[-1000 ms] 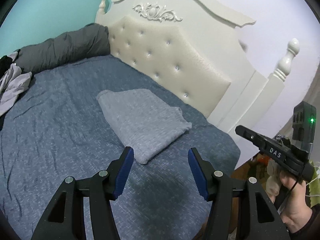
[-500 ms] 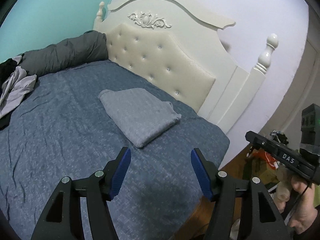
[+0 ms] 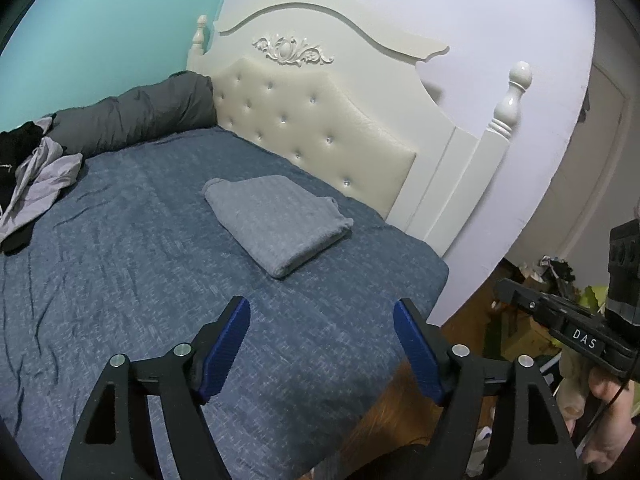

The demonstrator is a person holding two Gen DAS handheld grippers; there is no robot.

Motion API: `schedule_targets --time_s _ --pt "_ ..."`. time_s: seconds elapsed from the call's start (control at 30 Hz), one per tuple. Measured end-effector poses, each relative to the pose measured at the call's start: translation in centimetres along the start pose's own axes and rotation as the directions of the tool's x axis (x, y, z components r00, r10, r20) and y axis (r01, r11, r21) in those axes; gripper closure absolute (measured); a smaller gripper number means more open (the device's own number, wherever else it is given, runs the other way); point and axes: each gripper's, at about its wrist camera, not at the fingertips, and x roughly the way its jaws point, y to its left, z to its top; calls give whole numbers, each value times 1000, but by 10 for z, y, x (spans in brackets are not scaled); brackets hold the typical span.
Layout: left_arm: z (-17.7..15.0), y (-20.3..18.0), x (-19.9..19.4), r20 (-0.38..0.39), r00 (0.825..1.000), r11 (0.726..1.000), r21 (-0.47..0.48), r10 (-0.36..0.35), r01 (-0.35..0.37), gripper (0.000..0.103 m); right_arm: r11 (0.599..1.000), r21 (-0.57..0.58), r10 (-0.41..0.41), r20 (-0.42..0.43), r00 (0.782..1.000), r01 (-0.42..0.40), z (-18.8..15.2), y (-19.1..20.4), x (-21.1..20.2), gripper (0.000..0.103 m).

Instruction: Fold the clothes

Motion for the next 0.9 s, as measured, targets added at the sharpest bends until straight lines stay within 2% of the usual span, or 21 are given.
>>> schedule_targets --time_s 0.43,0.9 --pt "-14 -15 -34 22 1000 999 36 20 -21 12 1000 11 10 12 1000 -10 -18 2 -24 102" --pt "-27 -32 -49 28 999 997 65 35 -37 0 1000 19 14 16 1000 -15 -31 2 -40 101"
